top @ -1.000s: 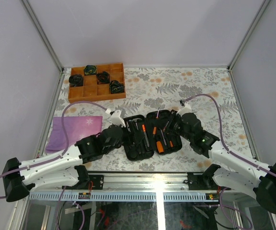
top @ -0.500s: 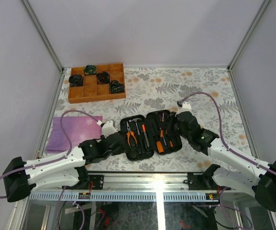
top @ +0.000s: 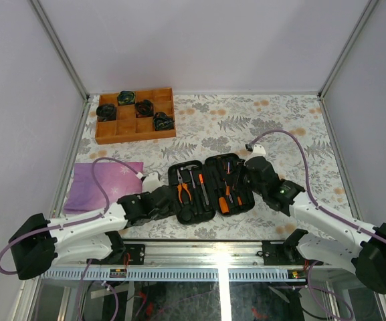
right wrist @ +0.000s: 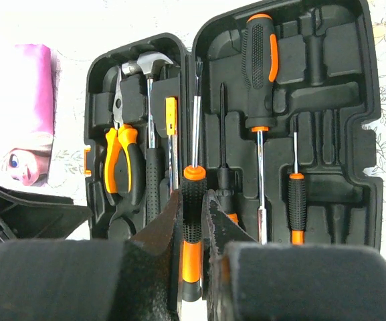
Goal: Sort the tools into containers
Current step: Move the storage box to the center of the board.
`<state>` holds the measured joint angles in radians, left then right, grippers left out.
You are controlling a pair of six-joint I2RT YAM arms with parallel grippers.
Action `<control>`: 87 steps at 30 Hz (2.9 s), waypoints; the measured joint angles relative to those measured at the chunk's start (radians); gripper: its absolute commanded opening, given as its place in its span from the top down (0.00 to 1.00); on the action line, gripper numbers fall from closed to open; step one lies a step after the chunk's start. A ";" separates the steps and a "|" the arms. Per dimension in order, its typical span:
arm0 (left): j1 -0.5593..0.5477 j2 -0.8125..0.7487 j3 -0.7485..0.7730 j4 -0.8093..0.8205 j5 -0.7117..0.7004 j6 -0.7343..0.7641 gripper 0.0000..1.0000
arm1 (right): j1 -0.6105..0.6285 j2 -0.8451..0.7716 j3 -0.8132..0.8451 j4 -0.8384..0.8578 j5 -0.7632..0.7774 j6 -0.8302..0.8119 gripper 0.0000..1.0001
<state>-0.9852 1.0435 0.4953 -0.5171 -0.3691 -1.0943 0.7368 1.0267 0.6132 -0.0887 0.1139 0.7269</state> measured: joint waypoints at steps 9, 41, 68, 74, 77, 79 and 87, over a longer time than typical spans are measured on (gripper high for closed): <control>0.014 0.035 -0.046 0.138 0.076 0.012 0.51 | 0.000 0.044 0.032 -0.056 -0.011 0.002 0.95; 0.276 -0.124 -0.132 0.191 0.221 0.108 1.00 | 0.000 0.109 0.172 -0.277 0.105 -0.190 0.95; 0.289 -0.178 -0.186 0.231 0.263 -0.009 0.87 | 0.000 0.158 0.183 -0.341 0.086 -0.225 0.93; 0.225 -0.131 -0.179 0.257 0.241 -0.043 0.70 | 0.000 0.158 0.183 -0.342 0.087 -0.251 0.93; 0.220 -0.135 -0.175 0.235 0.227 -0.045 0.63 | 0.000 0.158 0.183 -0.342 0.087 -0.262 0.93; 0.220 -0.147 -0.162 0.204 0.213 -0.044 0.59 | 0.000 0.158 0.183 -0.342 0.087 -0.269 0.93; 0.220 -0.201 -0.042 0.083 0.138 0.013 0.46 | 0.000 0.158 0.183 -0.342 0.084 -0.286 0.93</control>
<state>-0.7650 0.8421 0.4538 -0.4343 -0.2306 -1.0817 0.7368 1.1847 0.7959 -0.4309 0.1978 0.4412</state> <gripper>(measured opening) 0.516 0.101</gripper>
